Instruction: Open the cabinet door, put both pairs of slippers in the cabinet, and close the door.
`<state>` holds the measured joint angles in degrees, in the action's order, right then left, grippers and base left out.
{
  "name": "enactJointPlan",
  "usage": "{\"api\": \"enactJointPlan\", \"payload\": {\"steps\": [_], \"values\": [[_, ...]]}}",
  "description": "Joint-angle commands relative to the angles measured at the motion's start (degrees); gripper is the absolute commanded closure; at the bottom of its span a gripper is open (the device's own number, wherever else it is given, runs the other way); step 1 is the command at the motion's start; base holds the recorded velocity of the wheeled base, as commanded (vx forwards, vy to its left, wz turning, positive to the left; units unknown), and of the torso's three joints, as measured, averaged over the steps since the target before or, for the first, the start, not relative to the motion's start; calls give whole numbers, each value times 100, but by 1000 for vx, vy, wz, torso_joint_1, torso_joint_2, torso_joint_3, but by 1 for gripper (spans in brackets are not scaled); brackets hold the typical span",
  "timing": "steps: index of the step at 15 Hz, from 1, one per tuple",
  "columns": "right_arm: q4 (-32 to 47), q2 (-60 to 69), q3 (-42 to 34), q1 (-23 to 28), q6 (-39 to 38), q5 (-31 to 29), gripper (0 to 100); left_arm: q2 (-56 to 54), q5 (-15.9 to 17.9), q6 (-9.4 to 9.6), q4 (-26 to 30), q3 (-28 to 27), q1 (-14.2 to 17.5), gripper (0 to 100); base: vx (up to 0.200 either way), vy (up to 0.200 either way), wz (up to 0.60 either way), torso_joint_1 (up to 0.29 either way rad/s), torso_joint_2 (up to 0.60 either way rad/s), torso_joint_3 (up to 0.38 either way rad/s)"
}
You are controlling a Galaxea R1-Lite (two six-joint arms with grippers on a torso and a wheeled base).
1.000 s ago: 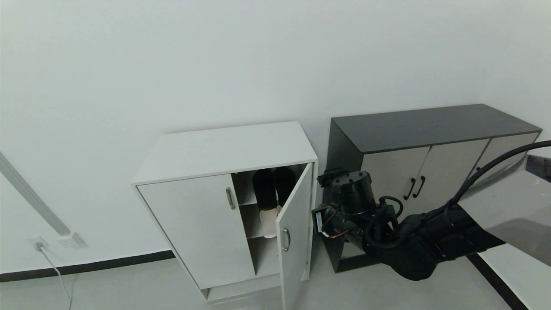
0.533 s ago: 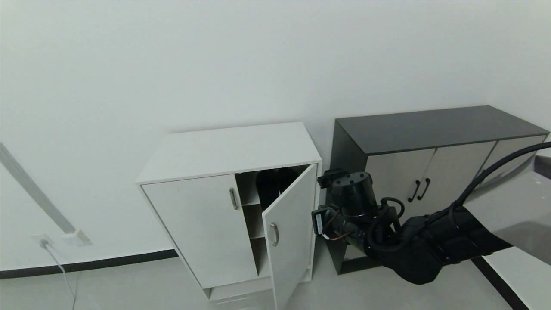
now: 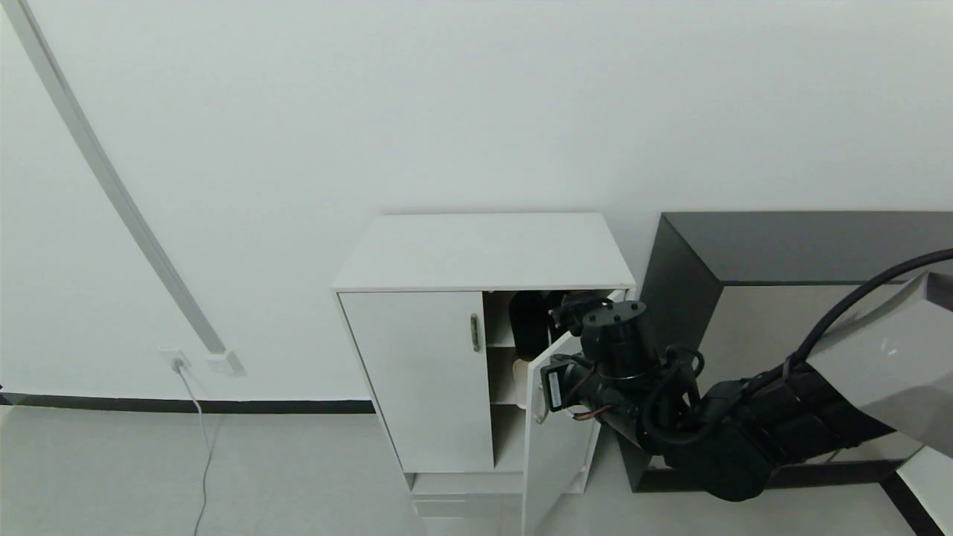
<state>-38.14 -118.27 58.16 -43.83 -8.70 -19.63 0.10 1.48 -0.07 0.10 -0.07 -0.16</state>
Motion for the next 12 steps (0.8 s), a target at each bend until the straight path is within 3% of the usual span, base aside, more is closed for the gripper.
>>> {"api": "enactJointPlan", "payload": {"steps": [1, 7, 12], "values": [[-105, 15, -77, -12, 18, -6, 100, -1, 2, -1, -1, -1, -2, 100, 0, 0, 0, 0, 0, 0], [-343, 674, -1176, -21, 141, 64, 100, -1, 2, 7, 8, -1, -2, 100, 0, 0, 0, 0, 0, 0], [-914, 832, -2063, -170, 176, 82, 100, -1, 2, 7, 8, -1, -2, 100, 200, 0, 0, 0, -3, 4]]}}
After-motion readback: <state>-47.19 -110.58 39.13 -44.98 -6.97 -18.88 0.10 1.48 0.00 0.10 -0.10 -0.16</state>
